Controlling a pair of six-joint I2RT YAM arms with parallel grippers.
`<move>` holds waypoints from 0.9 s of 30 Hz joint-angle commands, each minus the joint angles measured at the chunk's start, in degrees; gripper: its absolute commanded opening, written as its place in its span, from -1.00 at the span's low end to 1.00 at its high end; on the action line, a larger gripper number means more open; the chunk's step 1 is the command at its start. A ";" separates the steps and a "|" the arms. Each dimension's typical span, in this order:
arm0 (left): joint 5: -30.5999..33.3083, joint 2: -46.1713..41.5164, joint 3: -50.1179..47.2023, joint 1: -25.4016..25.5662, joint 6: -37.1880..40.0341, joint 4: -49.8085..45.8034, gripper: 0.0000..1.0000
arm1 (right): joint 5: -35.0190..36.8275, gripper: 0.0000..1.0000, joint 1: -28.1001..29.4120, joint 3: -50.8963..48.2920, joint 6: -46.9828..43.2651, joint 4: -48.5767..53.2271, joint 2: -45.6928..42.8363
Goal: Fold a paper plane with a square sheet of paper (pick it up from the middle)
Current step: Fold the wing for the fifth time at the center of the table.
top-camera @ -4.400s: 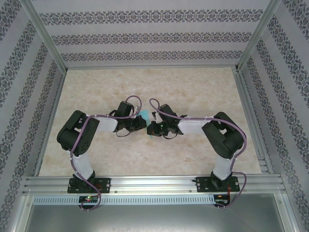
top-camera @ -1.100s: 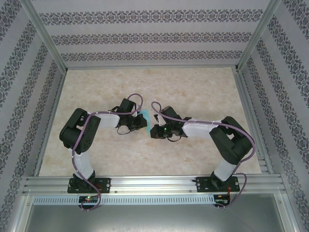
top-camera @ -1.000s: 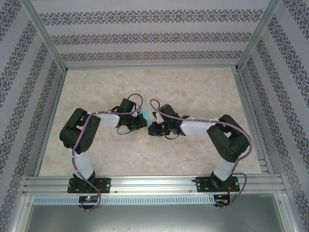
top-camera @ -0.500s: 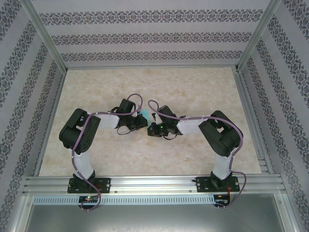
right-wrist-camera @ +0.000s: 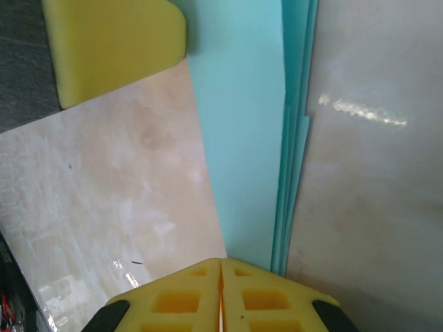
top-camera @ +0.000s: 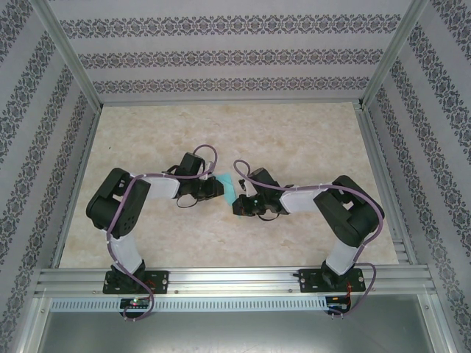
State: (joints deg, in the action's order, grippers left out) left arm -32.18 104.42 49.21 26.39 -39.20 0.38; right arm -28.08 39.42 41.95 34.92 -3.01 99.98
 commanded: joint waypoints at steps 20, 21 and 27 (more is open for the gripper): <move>9.93 4.91 7.92 2.88 2.95 -16.48 -0.66 | 1.02 -0.79 -0.55 8.36 3.71 6.46 -0.61; 10.29 4.91 7.92 2.95 2.90 -16.85 -0.66 | 1.80 -0.78 -0.64 8.81 4.22 6.00 -0.22; 10.62 4.87 8.01 2.93 2.84 -17.28 -0.70 | 4.60 -0.79 -1.29 9.20 5.42 5.71 2.74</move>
State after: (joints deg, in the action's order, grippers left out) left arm -26.22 106.96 57.45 28.95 -37.69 -12.14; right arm -26.04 38.85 50.63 39.00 3.38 100.57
